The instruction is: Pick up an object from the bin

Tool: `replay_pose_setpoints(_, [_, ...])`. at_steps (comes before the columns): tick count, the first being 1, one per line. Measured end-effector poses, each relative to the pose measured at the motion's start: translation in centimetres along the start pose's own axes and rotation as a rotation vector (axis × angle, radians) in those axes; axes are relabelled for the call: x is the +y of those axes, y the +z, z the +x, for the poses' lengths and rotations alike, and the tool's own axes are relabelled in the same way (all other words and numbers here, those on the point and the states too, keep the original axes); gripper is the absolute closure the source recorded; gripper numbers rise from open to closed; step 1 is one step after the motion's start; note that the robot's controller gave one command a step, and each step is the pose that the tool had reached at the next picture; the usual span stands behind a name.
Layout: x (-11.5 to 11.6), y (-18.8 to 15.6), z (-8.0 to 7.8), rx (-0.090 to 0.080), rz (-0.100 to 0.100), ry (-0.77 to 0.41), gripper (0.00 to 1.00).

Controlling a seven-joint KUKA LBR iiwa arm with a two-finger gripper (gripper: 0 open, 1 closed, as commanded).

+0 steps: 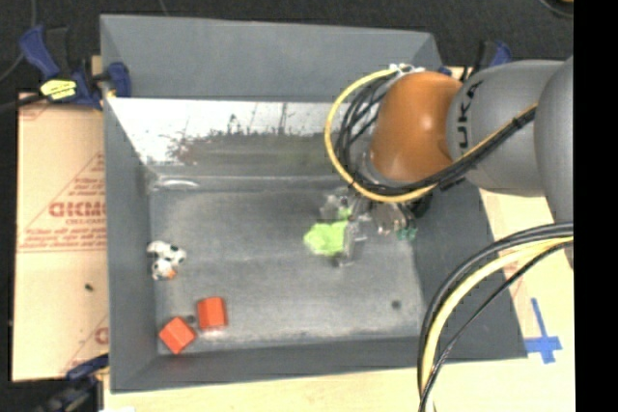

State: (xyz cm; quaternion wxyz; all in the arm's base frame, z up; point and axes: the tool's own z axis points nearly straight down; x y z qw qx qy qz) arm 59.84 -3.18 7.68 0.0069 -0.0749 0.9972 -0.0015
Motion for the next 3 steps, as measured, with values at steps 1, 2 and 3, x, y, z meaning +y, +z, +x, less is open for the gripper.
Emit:
replay_pose_setpoints(1, [0.1, 0.1, -0.1, 0.0, 0.0, 0.083, 1.0])
replay_pose_setpoints(2, [0.1, 0.0, 0.0, 0.0, 0.0, 0.095, 1.0])
replay_pose_setpoints(3, [0.1, -1.4, 0.1, 0.004, 0.0, 0.064, 1.0])
